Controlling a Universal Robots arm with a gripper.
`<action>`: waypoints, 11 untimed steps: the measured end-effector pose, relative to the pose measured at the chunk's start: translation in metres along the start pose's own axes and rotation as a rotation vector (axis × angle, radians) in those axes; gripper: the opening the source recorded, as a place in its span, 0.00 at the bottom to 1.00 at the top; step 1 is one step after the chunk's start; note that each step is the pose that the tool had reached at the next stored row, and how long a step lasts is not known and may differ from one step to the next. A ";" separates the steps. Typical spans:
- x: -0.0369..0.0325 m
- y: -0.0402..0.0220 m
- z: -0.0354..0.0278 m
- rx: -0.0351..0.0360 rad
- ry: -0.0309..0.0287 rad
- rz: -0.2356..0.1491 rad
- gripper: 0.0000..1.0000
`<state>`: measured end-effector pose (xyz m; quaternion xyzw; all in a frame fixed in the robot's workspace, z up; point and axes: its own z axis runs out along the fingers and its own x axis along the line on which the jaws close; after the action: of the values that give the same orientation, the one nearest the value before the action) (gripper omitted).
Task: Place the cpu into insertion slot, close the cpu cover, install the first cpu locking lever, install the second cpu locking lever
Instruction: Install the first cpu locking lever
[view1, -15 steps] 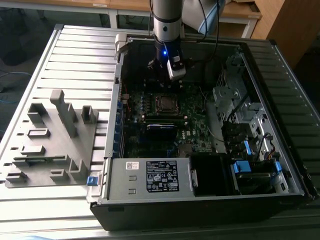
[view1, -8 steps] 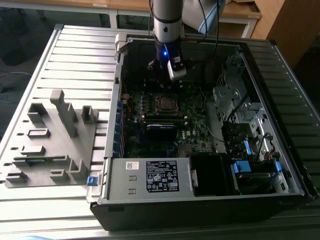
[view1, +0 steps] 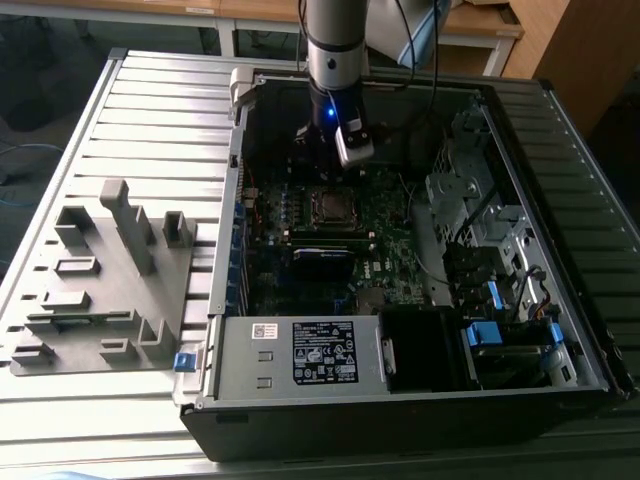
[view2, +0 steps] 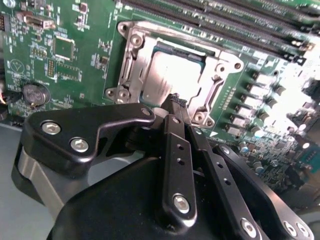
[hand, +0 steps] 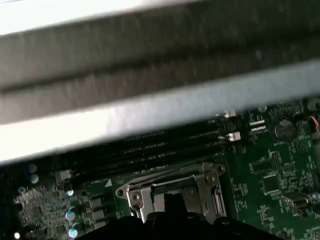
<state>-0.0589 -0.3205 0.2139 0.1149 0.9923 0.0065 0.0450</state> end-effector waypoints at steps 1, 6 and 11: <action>-0.0003 -0.0013 0.0000 -0.0003 0.0000 0.000 0.11; -0.0016 -0.0070 0.0001 -0.0223 0.0053 0.002 0.11; -0.0019 -0.0079 0.0001 -0.0441 0.0102 0.004 0.11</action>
<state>-0.0588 -0.3286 0.2137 0.1159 0.9919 0.0291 0.0424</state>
